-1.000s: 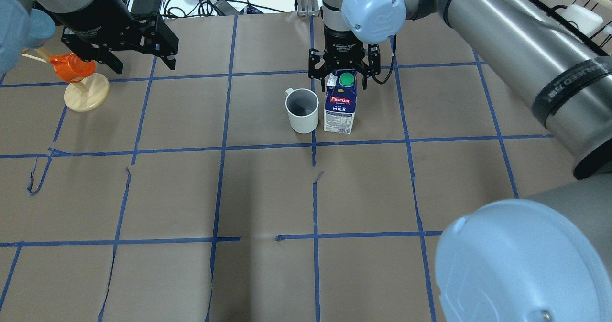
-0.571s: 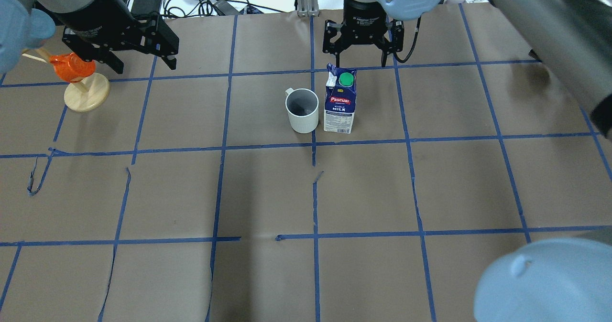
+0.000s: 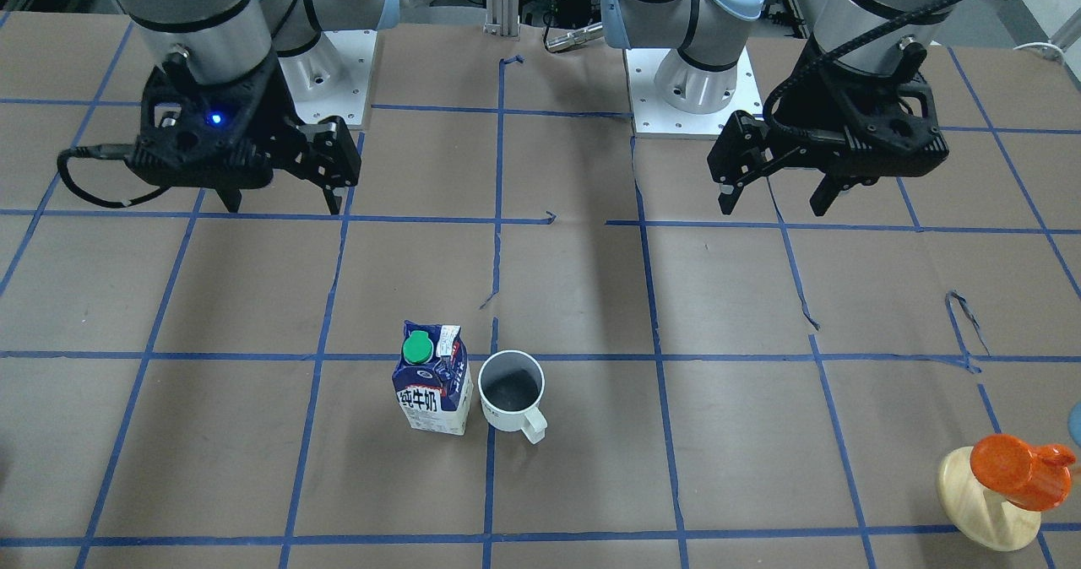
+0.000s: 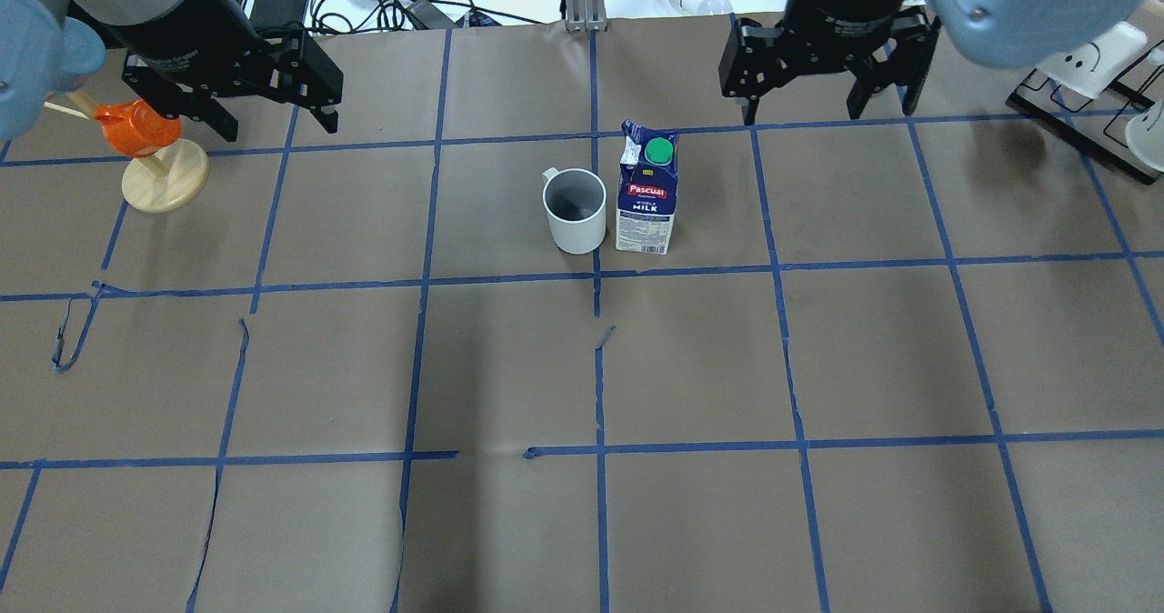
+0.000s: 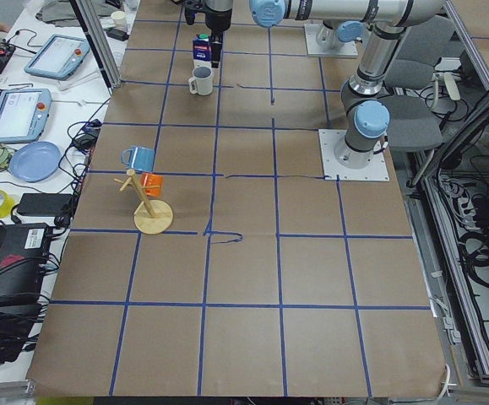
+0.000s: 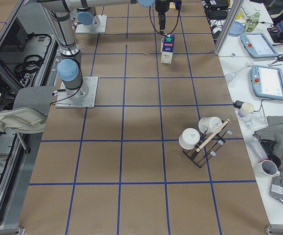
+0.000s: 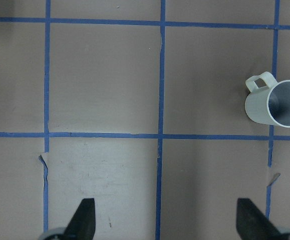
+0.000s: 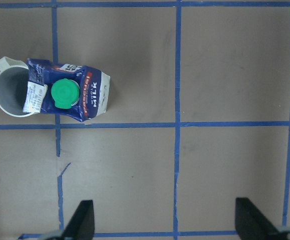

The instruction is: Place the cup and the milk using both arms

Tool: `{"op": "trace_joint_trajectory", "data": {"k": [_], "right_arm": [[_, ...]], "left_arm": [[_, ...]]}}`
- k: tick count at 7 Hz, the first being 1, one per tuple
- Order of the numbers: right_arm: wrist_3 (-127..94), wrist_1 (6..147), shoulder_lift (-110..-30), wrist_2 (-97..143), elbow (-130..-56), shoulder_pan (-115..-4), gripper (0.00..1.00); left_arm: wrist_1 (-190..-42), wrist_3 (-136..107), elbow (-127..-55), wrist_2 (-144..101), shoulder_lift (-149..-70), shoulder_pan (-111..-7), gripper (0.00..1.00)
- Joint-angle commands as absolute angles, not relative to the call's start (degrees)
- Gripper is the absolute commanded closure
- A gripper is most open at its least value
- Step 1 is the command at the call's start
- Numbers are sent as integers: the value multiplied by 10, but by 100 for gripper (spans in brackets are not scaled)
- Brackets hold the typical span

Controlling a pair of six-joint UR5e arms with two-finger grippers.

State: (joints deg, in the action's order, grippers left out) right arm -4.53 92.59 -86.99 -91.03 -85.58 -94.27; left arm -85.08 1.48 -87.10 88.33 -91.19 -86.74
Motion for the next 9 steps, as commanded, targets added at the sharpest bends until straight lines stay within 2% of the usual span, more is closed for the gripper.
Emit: {"op": "trace_joint_trajectory", "data": {"k": [1,9], "right_arm": [[-39,949,-912,-909,-904,-924,0],[-37,941,-915,-912,-899,-925,0]], "left_arm": [[-850,14,-870,883,-915,-867,0],[-850,12,-870,883,-917,-867,0]]}}
